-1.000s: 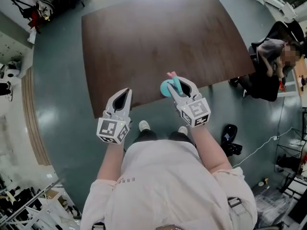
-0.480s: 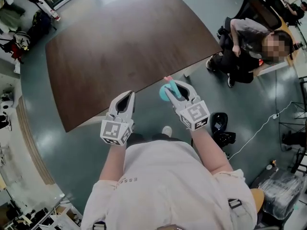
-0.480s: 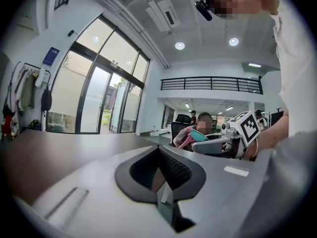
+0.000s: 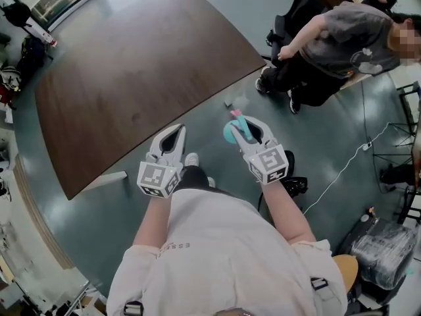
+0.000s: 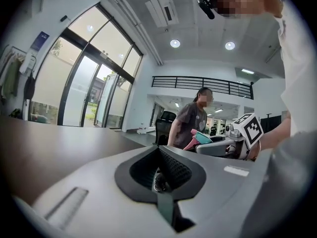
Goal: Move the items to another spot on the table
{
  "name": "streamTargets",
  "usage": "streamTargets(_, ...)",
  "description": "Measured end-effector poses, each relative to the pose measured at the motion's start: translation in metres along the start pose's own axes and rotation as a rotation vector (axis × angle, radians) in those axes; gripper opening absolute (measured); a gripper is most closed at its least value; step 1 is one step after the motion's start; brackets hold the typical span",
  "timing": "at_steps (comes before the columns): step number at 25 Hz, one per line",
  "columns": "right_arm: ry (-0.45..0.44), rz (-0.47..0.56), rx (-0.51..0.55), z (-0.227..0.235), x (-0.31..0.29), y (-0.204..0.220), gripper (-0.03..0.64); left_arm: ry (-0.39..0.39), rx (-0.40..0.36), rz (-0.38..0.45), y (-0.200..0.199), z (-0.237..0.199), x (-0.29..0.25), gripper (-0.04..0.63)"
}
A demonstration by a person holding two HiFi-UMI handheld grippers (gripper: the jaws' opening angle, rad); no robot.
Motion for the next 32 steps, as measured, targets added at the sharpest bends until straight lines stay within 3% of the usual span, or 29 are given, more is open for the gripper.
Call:
streamTargets(5, 0.059, -0.005, -0.075, 0.040, -0.005, 0.007, 0.118, 0.045, 0.001, -0.021, -0.003, -0.003, -0.049, 0.015)
streamTargets(10, 0.064, -0.027, -0.048, 0.084, -0.016, 0.008, 0.118, 0.057, 0.038, -0.011, -0.007, -0.006, -0.112, 0.015)
streamTargets(18, 0.092, -0.026, -0.062, 0.182, -0.055, -0.017, 0.118, 0.063, 0.032, 0.015, -0.038, -0.027, -0.208, 0.015)
streamTargets(24, 0.072, -0.040, -0.005, 0.232, -0.097, -0.040, 0.118, 0.001, 0.024, 0.021, -0.056, -0.059, -0.249, 0.015)
streamTargets(32, -0.043, -0.050, -0.008, 0.274, -0.161, -0.051, 0.118, -0.177, 0.055, 0.022, -0.057, -0.104, -0.259, 0.015)
Point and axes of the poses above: the fingertips, and each gripper's own axes: x backward along the fingers, z to its right, y out of its underside, the point moved 2 cm from there along x, backward along the fingers, and after that the axes turned 10 degrees about -y, right-handed, at the moved point
